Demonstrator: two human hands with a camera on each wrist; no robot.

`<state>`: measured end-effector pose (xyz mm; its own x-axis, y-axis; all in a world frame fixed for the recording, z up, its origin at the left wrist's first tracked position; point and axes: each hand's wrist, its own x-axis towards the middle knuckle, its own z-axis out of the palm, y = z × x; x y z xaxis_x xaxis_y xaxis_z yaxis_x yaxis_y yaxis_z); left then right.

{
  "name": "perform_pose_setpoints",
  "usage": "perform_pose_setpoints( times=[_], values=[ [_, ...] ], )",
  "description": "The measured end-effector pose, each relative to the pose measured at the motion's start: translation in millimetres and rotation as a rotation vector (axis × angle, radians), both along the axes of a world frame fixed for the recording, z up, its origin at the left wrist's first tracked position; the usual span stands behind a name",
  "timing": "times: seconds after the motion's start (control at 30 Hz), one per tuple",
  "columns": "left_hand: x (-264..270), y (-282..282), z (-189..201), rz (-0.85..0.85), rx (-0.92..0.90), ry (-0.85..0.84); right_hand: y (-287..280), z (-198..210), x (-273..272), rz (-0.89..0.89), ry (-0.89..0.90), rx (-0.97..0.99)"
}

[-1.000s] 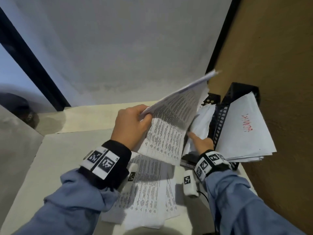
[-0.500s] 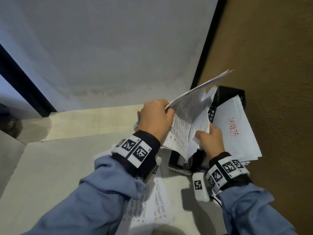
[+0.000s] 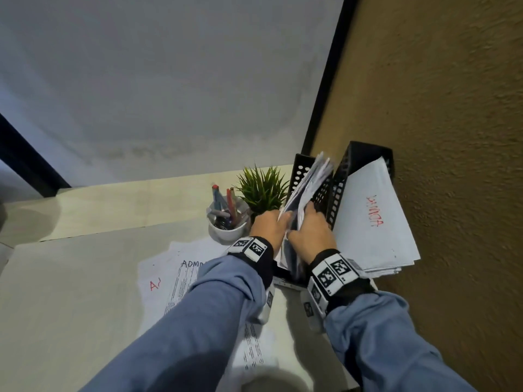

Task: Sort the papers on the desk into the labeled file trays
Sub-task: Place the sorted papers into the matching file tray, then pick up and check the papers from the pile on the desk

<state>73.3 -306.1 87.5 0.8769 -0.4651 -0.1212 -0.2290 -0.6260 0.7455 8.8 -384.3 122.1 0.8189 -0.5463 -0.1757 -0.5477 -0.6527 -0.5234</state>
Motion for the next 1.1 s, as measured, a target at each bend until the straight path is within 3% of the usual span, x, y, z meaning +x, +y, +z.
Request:
perform_pose_setpoints(
  times=[0.23,0.37,0.47,0.53,0.63,0.77,0.87,1.0,1.1],
  values=[
    [-6.8,21.9,0.9,0.015,-0.111,0.093,2.1,-20.3,0.7,-0.111,-0.111,0.164],
    [-18.5,72.2,-4.4,0.267,-0.360,0.224,13.8,-13.9,-11.4,-0.101,-0.260,0.116],
    [-25.7,135.5,-41.3,0.488,-0.217,0.197,37.1,-14.3,-36.9,-0.003,-0.431,0.171],
    [-31.8,178.4,-69.5,0.569,0.014,0.211,53.9,-30.5,-51.9,0.160,-0.359,0.236],
    [-46.4,224.9,-101.4,0.610,0.242,0.292,75.2,-76.7,-64.7,0.292,-0.064,0.265],
    [-68.2,243.6,-114.4,0.588,0.302,0.320,99.5,-117.9,-74.1,0.169,0.228,0.258],
    [-77.9,242.0,-115.8,0.574,0.294,0.315,113.2,-128.0,-77.0,0.067,0.207,0.331],
    [-87.1,241.3,-118.7,0.612,0.428,0.297,124.0,-134.0,-76.0,0.102,0.186,0.340],
    [-91.1,246.3,-122.0,0.609,0.392,0.336,125.5,-136.0,-76.2,0.102,0.207,0.360]
  ],
)
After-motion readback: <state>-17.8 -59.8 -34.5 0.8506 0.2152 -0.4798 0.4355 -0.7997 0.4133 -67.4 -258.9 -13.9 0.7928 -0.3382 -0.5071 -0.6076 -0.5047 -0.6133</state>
